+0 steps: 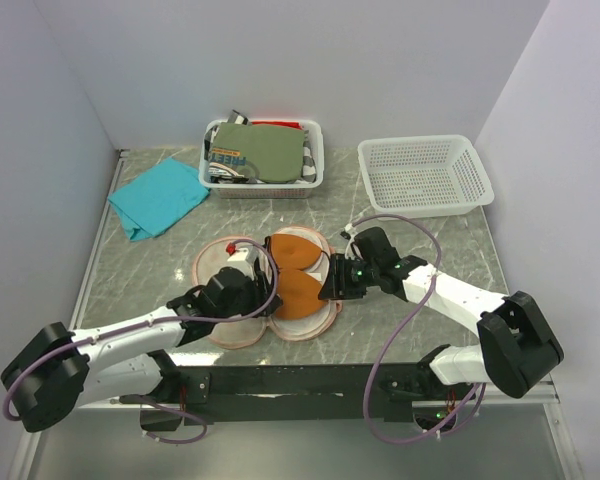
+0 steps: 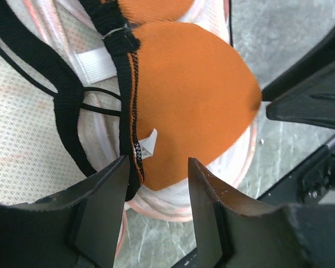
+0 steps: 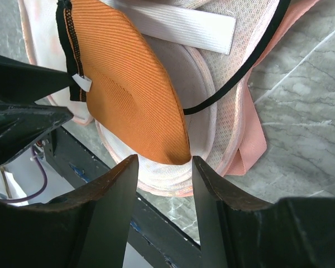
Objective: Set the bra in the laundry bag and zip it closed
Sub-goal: Adjust the bra in the laundry bag.
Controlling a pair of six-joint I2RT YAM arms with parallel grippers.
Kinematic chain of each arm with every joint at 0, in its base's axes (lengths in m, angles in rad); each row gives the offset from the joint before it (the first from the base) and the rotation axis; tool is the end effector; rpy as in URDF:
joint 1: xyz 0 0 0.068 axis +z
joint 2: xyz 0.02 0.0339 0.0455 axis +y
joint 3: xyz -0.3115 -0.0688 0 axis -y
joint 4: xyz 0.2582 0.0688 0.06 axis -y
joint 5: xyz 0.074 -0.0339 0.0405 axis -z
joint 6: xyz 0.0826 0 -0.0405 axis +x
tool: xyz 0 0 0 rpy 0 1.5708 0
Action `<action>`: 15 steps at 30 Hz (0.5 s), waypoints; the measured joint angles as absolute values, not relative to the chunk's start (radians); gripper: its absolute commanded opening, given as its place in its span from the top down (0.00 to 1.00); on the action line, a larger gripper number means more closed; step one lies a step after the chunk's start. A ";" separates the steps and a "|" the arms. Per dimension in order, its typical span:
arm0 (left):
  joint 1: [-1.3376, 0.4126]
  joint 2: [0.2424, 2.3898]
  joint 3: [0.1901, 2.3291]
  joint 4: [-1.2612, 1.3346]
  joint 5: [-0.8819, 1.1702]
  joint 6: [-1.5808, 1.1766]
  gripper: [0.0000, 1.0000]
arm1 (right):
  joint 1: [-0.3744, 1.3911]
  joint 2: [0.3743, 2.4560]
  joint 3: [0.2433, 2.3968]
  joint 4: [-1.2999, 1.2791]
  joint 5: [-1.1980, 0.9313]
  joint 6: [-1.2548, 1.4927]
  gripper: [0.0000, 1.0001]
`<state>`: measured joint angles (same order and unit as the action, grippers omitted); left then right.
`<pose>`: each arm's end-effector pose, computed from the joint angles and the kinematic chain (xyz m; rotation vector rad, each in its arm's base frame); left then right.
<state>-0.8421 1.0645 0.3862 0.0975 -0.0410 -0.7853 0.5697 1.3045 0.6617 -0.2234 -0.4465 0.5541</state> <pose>0.1613 -0.1757 0.1847 0.0397 2.2905 -0.8665 0.2139 0.1794 0.1941 -0.2368 2.5931 1.0068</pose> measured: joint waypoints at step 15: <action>-0.881 0.981 0.378 0.067 -0.222 -0.826 0.49 | 0.570 1.304 0.660 -0.220 -0.458 0.554 0.49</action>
